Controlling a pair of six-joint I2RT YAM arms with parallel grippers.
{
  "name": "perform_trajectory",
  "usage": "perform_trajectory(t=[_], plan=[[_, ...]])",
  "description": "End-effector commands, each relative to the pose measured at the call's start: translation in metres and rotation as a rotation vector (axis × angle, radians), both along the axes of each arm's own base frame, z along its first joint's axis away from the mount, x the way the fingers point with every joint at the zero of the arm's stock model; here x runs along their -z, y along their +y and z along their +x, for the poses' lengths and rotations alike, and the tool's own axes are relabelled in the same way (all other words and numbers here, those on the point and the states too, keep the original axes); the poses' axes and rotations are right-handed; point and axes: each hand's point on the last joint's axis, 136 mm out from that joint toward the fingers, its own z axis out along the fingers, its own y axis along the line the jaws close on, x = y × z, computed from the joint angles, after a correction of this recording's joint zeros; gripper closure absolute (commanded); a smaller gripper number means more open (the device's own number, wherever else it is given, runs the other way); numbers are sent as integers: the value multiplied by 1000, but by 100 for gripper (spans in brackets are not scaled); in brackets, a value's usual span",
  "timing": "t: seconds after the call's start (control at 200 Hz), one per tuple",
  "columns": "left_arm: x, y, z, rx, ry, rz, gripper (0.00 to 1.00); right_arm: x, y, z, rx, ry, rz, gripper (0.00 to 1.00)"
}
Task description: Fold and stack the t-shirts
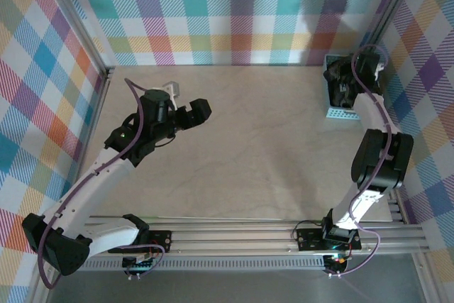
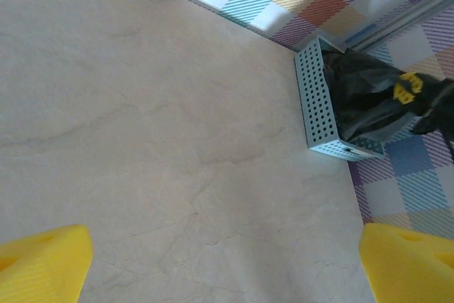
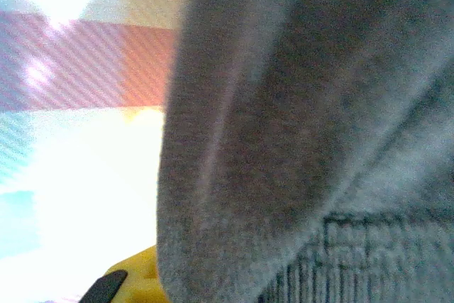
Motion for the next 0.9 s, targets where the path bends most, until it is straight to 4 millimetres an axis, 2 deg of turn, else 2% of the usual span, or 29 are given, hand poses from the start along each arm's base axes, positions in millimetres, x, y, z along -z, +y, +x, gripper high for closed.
perform_trajectory(t=[0.0, 0.15, 0.305, 0.415, 0.535, 0.65, 0.72, 0.81, 0.895], plan=[[-12, -7, 1, 10, -28, -34, 4, -90, 7, -1, -55, -232, -133, 100], [-6, 2, 3, -38, -10, -9, 4, -190, 40, -21, -186, -436, -238, 100], [-2, 17, 4, -117, 17, 33, 4, -292, 91, -66, -340, -656, -366, 100], [-4, 24, 2, -149, 19, 39, 4, -345, 127, -105, -413, -784, -432, 100], [-7, 34, -1, -188, 15, 45, 3, -382, 170, -135, -532, -893, -426, 100], [-6, 53, -7, -268, 22, 81, 1, -383, 236, -146, -733, -891, -389, 100], [-5, 62, -11, -302, 27, 94, 0, -366, 283, -150, -854, -843, -382, 100], [-7, 67, -16, -311, 24, 93, 0, -326, 330, -146, -964, -741, -373, 100], [-8, 69, -20, -306, 29, 96, 0, -268, 358, -136, -1017, -585, -365, 100]])
